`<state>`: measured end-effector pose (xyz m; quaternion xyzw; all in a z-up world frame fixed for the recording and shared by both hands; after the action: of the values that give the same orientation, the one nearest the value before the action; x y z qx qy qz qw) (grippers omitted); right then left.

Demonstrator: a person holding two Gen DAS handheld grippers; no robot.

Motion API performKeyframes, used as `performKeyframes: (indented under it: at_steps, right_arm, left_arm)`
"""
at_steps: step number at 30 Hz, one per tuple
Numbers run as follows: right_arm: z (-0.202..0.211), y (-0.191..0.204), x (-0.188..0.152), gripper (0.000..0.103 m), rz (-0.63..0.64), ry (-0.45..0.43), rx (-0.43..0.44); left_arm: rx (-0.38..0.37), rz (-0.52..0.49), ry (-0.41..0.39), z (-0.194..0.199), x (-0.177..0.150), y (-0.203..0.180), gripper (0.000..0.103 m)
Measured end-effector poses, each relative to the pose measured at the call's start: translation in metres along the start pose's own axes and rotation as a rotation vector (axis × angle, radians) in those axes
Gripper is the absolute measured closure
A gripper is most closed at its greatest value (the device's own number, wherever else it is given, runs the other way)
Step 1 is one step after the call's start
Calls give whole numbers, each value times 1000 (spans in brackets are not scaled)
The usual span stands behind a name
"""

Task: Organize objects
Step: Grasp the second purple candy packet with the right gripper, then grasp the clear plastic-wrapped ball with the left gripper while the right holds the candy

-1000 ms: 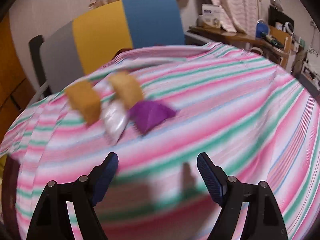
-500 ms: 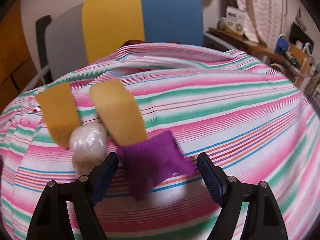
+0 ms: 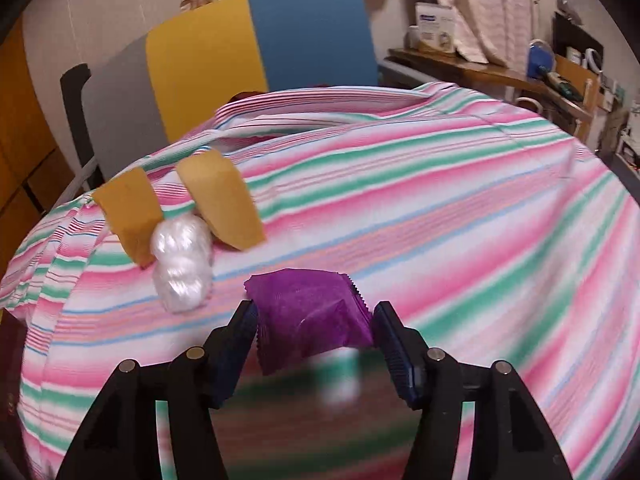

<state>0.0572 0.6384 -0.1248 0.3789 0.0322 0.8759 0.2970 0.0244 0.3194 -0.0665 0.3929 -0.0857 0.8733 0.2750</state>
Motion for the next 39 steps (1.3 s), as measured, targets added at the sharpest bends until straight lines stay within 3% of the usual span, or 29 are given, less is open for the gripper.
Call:
performKeyframes:
  at_steps: [5, 9, 13, 16, 25, 26, 28, 30, 39]
  right_arm:
    - [13, -20, -8, 42, -66, -58, -38]
    - [15, -22, -11, 42, -75, -87, -64]
    - [16, -22, -11, 42, -67, -94, -96]
    - [17, -24, -12, 42, -70, -102, -108]
    - [16, -25, -13, 42, -63, -100, -152]
    - [16, -25, -14, 42, -58, -100, -157]
    - [17, -24, -14, 42, -49, -102, -162]
    - [16, -24, -14, 42, -45, -102, -166]
    - [16, -21, -12, 42, -30, -107, -176]
  left_arm:
    - [-32, -26, -25, -26, 35, -41, 0]
    - [-72, -46, 19, -59, 61, -81, 0]
    - [-86, -5, 72, -100, 80, -109, 1]
    - [-77, 4, 85, -124, 92, -126, 12]
    - [-53, -113, 19, -158, 108, -166, 16]
    - [-41, -128, 7, -160, 108, -167, 18]
    - [-29, -131, 32, -168, 106, -166, 53]
    - [-12, -105, 48, -173, 105, -159, 62]
    - [-50, -63, 25, -156, 91, -139, 64]
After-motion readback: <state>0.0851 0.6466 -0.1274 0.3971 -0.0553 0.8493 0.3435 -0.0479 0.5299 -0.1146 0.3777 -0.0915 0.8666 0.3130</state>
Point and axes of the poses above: each gripper's, at about its wrist camera, not at the fingertips, and z roughly against the way its jaws point, y to its left, x to its top, the point moved 5 cm from there along -z, roughly the way its jaws point, and after that the axes turned 12 degrees about x, right-handed, at the moved point
